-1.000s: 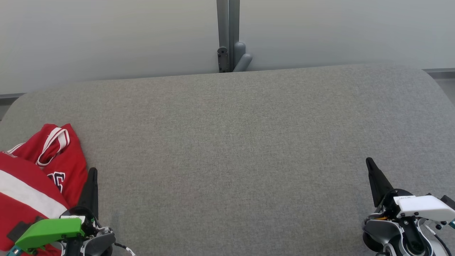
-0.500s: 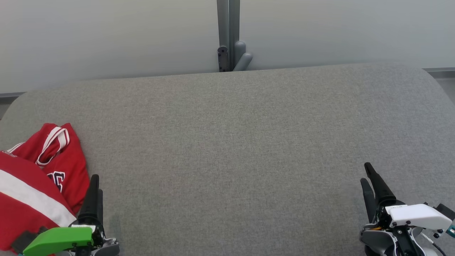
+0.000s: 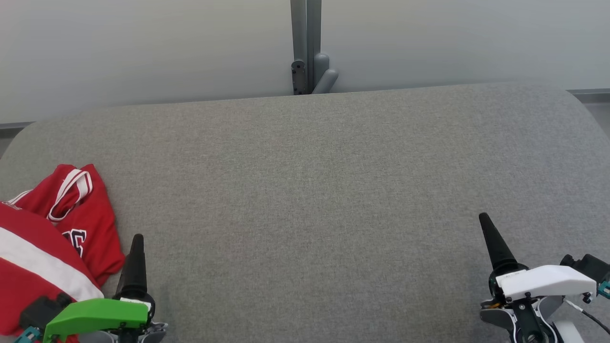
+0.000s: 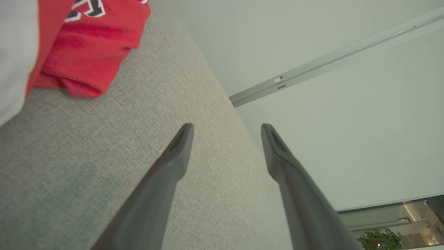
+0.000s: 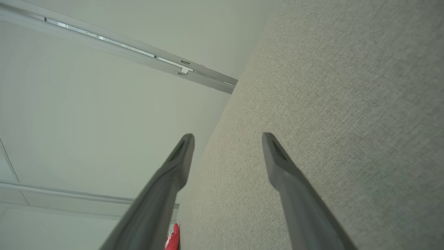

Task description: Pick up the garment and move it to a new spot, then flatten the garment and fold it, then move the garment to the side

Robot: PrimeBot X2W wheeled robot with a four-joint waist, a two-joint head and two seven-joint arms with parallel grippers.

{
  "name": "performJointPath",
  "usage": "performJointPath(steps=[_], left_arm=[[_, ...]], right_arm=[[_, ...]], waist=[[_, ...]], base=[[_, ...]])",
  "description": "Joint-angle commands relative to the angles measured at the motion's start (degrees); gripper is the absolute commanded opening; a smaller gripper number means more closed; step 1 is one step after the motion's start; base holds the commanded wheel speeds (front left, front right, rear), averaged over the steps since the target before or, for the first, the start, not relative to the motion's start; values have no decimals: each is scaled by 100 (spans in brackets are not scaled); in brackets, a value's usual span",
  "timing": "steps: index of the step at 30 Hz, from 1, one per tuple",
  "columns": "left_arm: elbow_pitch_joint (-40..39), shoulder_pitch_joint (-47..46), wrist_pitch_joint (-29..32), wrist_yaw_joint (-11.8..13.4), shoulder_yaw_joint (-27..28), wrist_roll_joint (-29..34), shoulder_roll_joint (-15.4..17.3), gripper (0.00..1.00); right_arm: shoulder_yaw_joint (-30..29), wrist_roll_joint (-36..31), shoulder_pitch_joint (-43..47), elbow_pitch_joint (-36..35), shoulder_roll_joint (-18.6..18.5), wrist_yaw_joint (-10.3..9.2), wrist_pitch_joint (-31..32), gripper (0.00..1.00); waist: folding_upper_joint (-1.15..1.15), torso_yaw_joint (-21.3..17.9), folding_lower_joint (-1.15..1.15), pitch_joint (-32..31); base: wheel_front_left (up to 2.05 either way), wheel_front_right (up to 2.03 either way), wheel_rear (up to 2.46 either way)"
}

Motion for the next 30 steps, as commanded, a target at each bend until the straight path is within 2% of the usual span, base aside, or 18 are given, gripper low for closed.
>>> performJointPath(steps=[1,30], left_arm=[[-48,-169,-75,47,-37,322,38,100],[147,-237,-660,450,-206,2751,59,100]], right_arm=[[64,-298,-190,-77,-71,2,-76,100],[523,-2382,-349,64,-250,3,-627,100]], waist=[[3,0,0,1],[7,23,0,65]], base=[[0,0,0],[0,0,0]])
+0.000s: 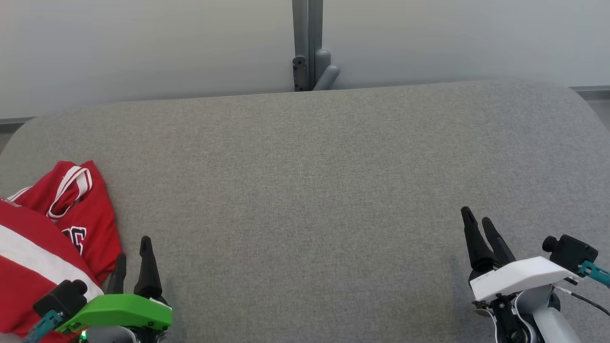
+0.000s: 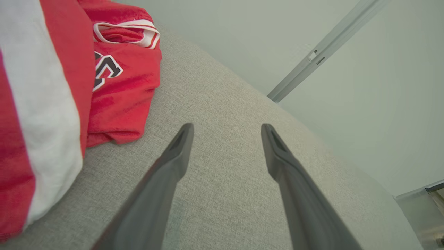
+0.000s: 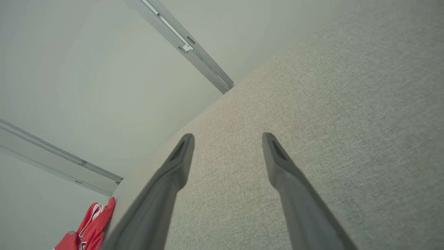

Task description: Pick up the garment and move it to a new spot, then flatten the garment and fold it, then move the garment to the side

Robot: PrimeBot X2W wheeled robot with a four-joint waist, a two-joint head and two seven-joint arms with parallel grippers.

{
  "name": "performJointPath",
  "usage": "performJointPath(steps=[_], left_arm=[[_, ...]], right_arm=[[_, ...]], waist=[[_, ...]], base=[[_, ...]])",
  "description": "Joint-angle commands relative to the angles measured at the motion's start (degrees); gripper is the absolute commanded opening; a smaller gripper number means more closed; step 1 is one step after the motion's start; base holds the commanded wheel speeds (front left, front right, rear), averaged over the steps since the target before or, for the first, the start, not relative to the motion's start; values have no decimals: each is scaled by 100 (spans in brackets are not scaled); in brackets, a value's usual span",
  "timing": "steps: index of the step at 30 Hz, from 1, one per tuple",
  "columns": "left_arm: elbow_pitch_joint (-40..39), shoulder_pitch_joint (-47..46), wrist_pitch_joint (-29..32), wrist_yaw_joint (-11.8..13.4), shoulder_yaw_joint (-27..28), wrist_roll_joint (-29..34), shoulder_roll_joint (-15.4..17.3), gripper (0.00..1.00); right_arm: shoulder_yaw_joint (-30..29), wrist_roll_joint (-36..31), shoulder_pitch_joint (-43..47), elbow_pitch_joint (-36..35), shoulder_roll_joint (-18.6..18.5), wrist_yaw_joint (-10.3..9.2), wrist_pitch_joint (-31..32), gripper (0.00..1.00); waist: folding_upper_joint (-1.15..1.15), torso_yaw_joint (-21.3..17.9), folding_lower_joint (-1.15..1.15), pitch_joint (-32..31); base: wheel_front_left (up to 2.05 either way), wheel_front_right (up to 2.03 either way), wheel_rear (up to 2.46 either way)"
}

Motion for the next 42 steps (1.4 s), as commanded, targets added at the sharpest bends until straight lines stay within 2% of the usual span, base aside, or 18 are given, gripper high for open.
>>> performJointPath(steps=[1,20,42], left_arm=[[-35,-172,-60,37,-22,217,50,100],[47,-165,-385,146,-92,1501,56,100],[91,-100,-671,222,-134,2655,55,100]], right_arm=[[26,-148,-159,-33,-66,3,-76,100],[209,-1223,-218,80,-151,4,-377,100],[347,-2284,-233,111,-205,4,-648,100]], waist=[[7,1,0,4],[10,14,0,15],[13,38,0,6]], base=[[0,0,0],[0,0,0],[0,0,0]])
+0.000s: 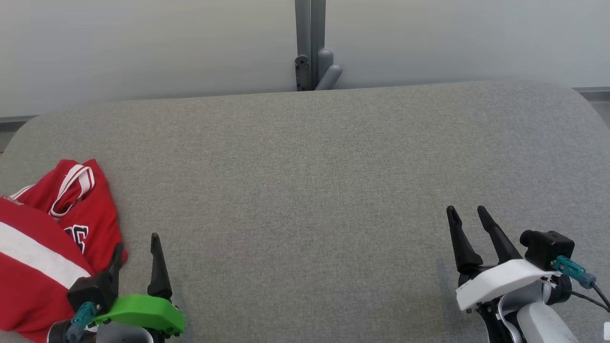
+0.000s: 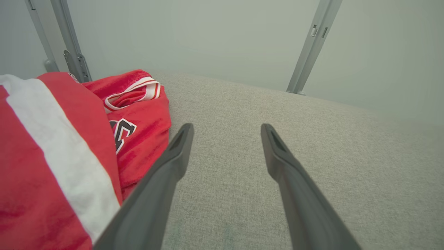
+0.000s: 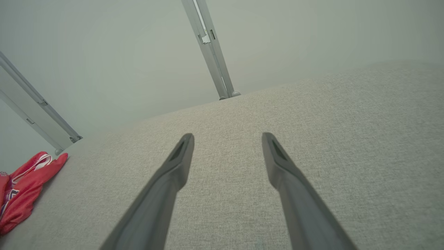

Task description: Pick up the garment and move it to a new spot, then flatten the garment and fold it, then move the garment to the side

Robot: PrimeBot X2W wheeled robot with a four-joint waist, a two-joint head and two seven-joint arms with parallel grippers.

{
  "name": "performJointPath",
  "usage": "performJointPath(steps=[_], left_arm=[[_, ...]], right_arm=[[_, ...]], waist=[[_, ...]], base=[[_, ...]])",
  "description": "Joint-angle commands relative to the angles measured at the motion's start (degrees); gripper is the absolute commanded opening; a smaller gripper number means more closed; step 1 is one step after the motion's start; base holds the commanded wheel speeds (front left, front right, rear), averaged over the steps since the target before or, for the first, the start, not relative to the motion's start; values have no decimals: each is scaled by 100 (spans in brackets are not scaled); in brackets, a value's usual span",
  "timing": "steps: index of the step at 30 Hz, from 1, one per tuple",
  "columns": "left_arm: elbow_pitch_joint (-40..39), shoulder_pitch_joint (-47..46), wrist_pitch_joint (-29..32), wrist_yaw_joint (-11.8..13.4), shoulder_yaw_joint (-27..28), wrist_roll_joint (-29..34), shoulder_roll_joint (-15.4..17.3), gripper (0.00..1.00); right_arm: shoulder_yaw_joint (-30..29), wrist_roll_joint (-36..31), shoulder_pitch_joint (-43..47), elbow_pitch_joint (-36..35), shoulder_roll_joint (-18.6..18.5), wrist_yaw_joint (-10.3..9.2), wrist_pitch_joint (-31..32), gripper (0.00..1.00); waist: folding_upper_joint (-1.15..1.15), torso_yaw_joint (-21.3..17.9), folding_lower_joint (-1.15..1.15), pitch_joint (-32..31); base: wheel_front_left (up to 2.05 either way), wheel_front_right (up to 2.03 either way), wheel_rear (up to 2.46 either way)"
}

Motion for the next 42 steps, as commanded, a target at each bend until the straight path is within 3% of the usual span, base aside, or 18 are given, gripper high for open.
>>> performJointPath(steps=[1,26,32,42], left_arm=[[-40,-48,-46,30,-10,158,43,100],[8,-39,-328,170,-80,1204,43,100],[64,-30,-364,258,-94,1246,43,100],[161,48,-357,254,123,921,39,100]], right_arm=[[1,-159,-116,-7,-42,3,-62,100],[150,-1147,-120,21,-108,3,-318,100],[241,-1295,-109,-2,-151,3,-353,100],[470,-1170,-169,46,-139,3,-351,100]], waist=[[13,1,0,3],[16,209,0,86],[17,712,0,176],[17,1999,0,338]], base=[[0,0,0],[0,0,0],[0,0,0],[0,0,0]])
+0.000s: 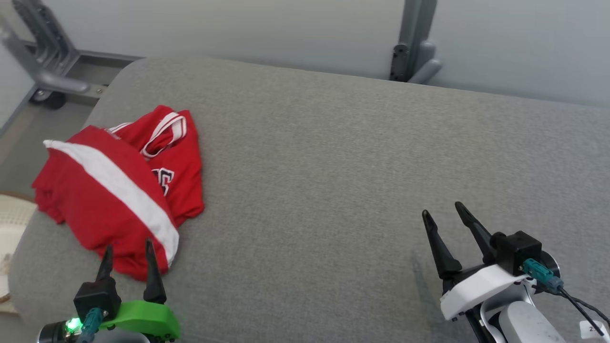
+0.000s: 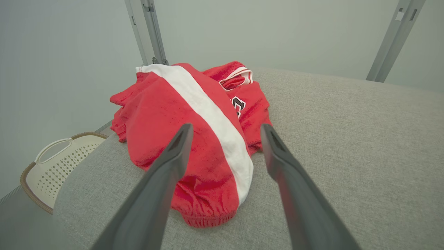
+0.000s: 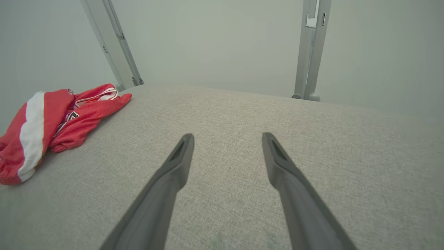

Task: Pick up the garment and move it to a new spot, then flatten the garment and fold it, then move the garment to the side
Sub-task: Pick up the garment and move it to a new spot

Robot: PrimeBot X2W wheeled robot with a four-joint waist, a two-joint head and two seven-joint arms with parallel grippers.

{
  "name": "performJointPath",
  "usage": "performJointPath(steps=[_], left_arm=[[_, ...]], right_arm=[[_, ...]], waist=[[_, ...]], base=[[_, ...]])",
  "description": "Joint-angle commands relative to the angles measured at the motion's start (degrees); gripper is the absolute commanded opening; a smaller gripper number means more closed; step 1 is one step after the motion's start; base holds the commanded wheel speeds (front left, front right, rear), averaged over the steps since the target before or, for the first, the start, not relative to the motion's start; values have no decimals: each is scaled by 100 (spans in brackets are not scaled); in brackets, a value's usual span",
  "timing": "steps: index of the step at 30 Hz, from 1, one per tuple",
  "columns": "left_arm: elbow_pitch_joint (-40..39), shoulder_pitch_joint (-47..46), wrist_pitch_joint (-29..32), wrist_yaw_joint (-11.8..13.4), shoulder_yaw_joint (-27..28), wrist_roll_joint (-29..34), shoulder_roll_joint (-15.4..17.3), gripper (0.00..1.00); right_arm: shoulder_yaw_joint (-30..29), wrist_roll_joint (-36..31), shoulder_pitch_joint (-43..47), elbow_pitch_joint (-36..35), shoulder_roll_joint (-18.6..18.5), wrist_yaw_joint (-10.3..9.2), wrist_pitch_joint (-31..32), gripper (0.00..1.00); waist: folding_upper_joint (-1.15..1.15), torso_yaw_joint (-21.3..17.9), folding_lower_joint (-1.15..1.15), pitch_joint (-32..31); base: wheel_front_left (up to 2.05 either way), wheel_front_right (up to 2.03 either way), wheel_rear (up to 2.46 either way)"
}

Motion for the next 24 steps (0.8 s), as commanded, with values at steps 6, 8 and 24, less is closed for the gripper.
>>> performJointPath(steps=[6,8,24], left_arm=[[6,25,-4,-171,182,-225,27,100],[47,-27,-5,-217,188,-261,26,100],[1755,-2797,-3,-919,494,-809,715,100]], right_arm=[[211,127,-162,76,-19,-1,-18,100],[267,160,-212,78,-41,-1,-18,100],[543,328,-732,-212,-885,-1,-18,100]], waist=[[17,938,0,272],[17,954,0,350],[17,75,0,1792]], base=[[0,0,0],[0,0,0],[0,0,0]])
